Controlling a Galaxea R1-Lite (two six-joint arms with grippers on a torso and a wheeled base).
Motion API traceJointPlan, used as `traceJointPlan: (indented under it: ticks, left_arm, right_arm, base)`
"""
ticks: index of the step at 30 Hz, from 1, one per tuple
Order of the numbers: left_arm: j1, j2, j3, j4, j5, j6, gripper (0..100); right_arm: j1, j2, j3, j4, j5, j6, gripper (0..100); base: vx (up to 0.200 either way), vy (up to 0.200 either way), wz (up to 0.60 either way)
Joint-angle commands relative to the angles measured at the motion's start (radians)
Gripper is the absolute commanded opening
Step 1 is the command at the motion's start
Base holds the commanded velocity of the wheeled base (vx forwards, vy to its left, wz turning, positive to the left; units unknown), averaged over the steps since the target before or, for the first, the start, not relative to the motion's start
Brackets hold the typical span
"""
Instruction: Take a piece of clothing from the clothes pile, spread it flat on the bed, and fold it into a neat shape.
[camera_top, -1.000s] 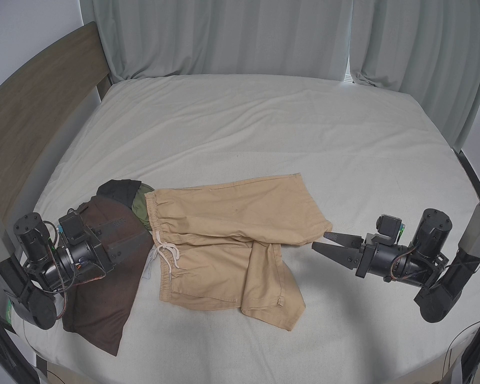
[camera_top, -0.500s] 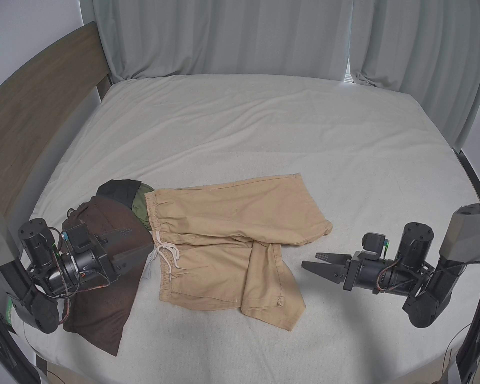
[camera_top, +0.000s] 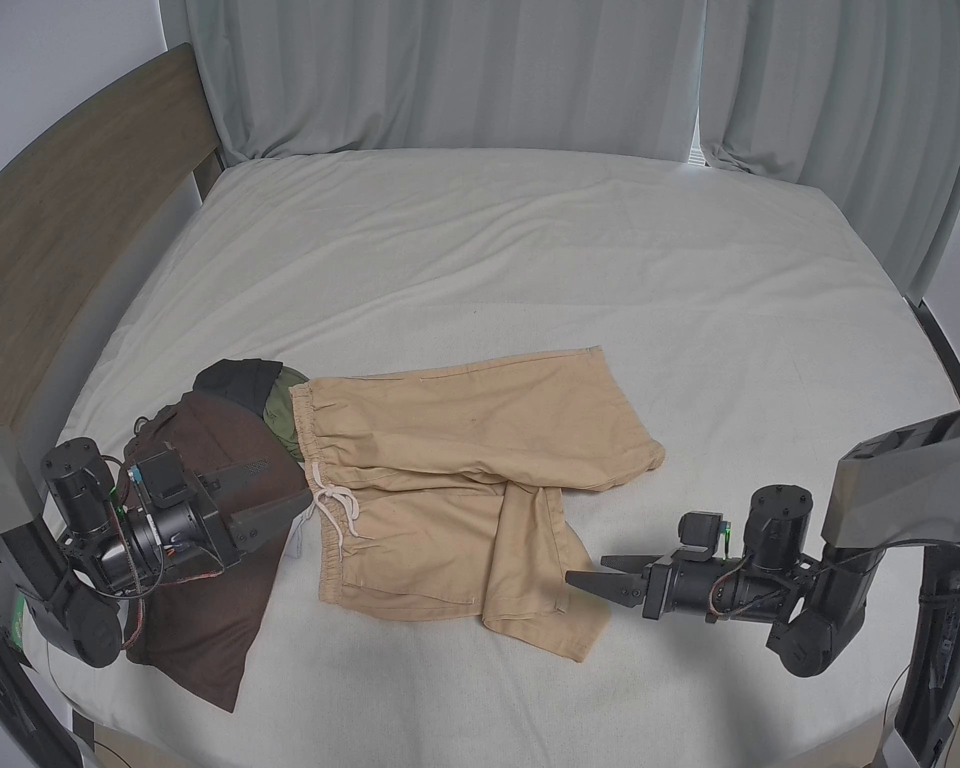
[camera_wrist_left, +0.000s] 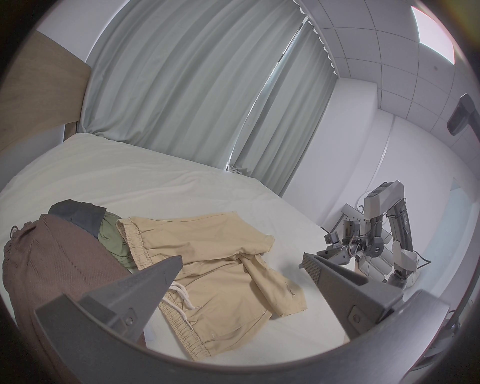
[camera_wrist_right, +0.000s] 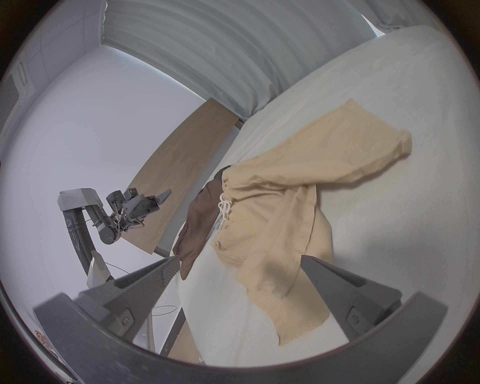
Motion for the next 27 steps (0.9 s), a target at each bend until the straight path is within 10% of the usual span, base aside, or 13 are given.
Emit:
traceJointPlan:
  ticks: [1, 27]
  left_arm:
    - [0.002, 0.005, -0.002, 0.001, 0.000, 0.000, 100]
    - [0.008, 0.010, -0.002, -0.001, -0.002, 0.000, 100]
  right_arm:
    - [0.004, 0.082, -0.014, 0.000, 0.000, 0.002, 100]
    - [0.067, 0.169, -0.094, 0.000, -0.001, 0.104, 100]
  base:
    - [0.000, 0.000, 0.00]
    - [0.000, 0.000, 0.00]
